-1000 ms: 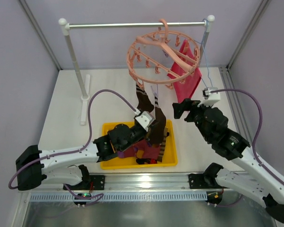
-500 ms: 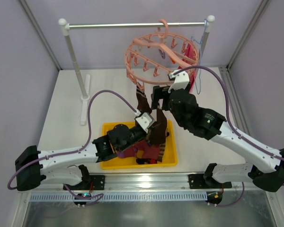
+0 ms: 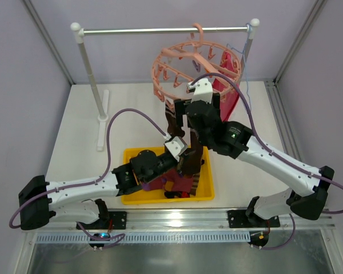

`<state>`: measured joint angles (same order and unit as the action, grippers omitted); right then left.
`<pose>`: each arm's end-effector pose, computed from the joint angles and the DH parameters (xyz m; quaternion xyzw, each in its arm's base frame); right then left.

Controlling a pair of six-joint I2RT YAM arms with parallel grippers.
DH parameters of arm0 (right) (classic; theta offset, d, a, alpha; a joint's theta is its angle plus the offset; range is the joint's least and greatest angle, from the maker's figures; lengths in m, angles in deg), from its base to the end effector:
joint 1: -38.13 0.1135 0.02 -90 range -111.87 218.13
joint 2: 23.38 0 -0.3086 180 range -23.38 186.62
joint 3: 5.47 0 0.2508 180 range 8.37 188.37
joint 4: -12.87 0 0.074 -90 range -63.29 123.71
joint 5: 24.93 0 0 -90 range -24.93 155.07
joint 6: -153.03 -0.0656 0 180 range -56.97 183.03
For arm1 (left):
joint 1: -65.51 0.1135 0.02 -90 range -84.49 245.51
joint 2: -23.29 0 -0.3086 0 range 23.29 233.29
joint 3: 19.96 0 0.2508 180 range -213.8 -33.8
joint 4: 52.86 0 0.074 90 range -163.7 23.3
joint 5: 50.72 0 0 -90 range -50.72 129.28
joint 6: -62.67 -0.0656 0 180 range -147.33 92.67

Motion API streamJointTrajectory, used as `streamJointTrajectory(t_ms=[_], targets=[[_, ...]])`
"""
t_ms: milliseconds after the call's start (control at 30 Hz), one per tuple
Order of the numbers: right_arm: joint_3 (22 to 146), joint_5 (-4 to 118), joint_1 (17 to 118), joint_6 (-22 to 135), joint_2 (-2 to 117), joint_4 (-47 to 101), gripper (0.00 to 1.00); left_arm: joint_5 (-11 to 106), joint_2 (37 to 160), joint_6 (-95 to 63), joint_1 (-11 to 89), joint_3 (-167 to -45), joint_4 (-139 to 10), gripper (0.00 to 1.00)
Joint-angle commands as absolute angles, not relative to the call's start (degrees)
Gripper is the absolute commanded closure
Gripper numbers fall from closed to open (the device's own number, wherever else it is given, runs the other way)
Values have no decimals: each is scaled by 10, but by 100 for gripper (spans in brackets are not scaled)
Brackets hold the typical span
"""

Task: Remove the socks clipped to the hanger

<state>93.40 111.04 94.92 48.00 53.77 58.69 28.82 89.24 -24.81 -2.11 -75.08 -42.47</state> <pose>0.2002 0.2198 0.4584 -0.0769 0.7975 0.0283 0.5977 0.1173 -0.2535 0.3471 0.3262 0.6304 -0.3501 0.6113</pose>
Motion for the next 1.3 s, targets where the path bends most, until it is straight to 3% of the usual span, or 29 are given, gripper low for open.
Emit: streamJointTrajectory(t_ms=[0,333,400,467,500,533,600,833,867,933,1000,1267], targets=[[964,1131,952,502,551,589,3,307,889,-246,-30,-776,-430,100],[984,1158,951,522,583,580,3,305,884,-249,-34,-776,-436,100],[984,1159,951,527,586,576,7,304,882,-250,-35,-775,-435,100],[984,1161,952,531,590,572,18,304,879,-250,-36,-774,-436,100],[985,1164,952,533,594,571,50,303,879,-250,-37,-774,-436,100],[985,1168,952,533,596,571,70,303,878,-250,-37,-773,-435,100],[990,1174,951,531,600,575,96,302,877,-251,-36,-772,-437,100],[985,1176,951,526,593,573,96,292,874,-254,-38,-767,-438,100],[982,1175,952,524,590,573,96,291,874,-253,-38,-766,-438,100],[977,1174,952,523,587,570,52,289,871,-253,-37,-765,-440,100],[969,1173,951,518,580,569,21,285,866,-254,-38,-763,-444,100],[918,1169,951,504,529,569,1,250,785,-232,-37,-762,-528,100]])
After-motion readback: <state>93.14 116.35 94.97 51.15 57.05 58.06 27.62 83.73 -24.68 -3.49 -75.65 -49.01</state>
